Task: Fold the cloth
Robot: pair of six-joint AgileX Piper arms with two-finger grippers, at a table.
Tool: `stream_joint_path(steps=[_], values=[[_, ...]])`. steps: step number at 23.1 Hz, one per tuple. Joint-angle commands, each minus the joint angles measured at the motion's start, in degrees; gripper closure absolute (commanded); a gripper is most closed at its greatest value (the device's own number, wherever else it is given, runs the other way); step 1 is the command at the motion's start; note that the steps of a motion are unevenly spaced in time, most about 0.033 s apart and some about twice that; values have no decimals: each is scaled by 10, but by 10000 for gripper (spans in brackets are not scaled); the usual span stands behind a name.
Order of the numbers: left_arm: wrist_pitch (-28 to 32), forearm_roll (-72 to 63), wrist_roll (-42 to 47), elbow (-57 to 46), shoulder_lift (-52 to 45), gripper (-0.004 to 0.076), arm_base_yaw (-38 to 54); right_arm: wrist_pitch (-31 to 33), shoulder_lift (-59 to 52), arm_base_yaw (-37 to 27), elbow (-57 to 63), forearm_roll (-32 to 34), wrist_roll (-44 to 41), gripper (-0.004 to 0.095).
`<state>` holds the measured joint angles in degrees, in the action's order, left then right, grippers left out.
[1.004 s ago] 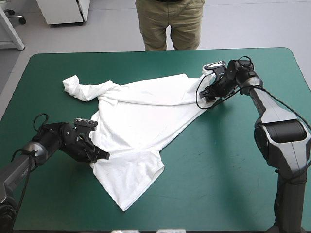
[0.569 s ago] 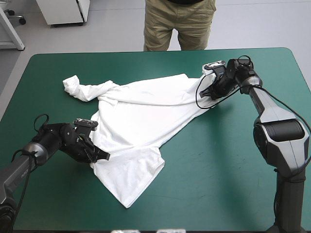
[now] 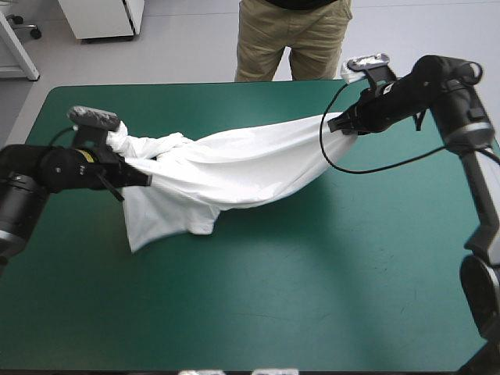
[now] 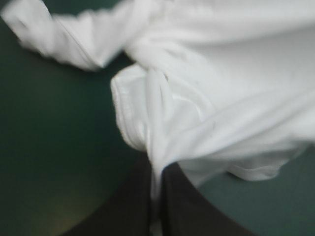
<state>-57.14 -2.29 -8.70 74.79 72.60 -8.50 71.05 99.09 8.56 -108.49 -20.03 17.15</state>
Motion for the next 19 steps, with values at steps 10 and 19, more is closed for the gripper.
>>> stream_joint_path(steps=[10,19], values=[[-19,99,44,626,-37,733,1,-227,-386,0,-16,-94,49,908],[-15,92,43,726,-37,733,1,-260,-457,0,-61,-84,77,908]])
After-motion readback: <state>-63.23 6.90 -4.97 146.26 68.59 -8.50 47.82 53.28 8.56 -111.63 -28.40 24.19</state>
